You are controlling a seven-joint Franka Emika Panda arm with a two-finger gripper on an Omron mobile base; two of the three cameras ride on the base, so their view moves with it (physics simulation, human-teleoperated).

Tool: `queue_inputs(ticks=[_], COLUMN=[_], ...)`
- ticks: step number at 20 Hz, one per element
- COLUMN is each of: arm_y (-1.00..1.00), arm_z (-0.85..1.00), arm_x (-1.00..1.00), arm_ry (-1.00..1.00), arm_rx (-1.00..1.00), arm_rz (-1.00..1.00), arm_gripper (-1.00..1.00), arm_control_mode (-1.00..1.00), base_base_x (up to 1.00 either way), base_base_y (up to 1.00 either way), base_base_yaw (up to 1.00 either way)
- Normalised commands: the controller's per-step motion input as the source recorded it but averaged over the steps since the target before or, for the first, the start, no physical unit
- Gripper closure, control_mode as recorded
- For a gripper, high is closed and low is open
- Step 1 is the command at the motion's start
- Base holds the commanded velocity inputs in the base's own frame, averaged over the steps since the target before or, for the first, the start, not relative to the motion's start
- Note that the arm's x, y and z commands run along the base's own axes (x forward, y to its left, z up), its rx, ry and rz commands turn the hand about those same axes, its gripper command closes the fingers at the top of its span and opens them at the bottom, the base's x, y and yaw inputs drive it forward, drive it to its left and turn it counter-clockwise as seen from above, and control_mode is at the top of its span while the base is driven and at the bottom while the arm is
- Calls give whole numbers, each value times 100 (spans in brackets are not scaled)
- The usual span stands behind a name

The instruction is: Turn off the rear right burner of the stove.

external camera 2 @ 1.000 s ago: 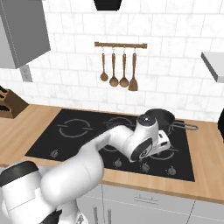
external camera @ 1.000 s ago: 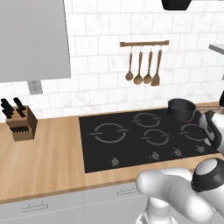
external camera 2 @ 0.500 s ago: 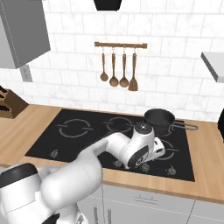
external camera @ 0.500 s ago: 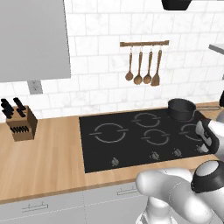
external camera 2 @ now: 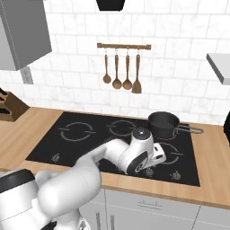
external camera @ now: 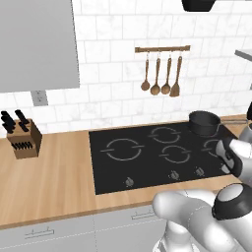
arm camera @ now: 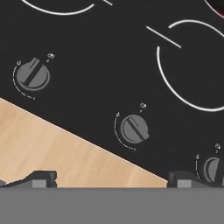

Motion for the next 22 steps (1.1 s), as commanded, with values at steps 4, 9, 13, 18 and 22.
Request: queue_inputs(ticks=[4, 9, 13, 18, 22], arm_y=[0, 0, 0, 0, -6], arm_z=[0, -6, -11, -12, -8], arm_x=[0, 0, 0, 11, 23], arm_ry=[0, 0, 0, 0, 0], arm_rx=[2, 8, 11, 3, 0], arm_rz=[-13, -17, -13, -3, 0], arm_gripper=[-100, -100, -100, -100, -100], arm_control_mode=[-100, -100, -100, -100, -100], base_base_x=[0, 0, 0, 0, 0], base_base_y=[0, 0, 0, 0, 0], base_base_yaw=[0, 0, 0, 0, 0])
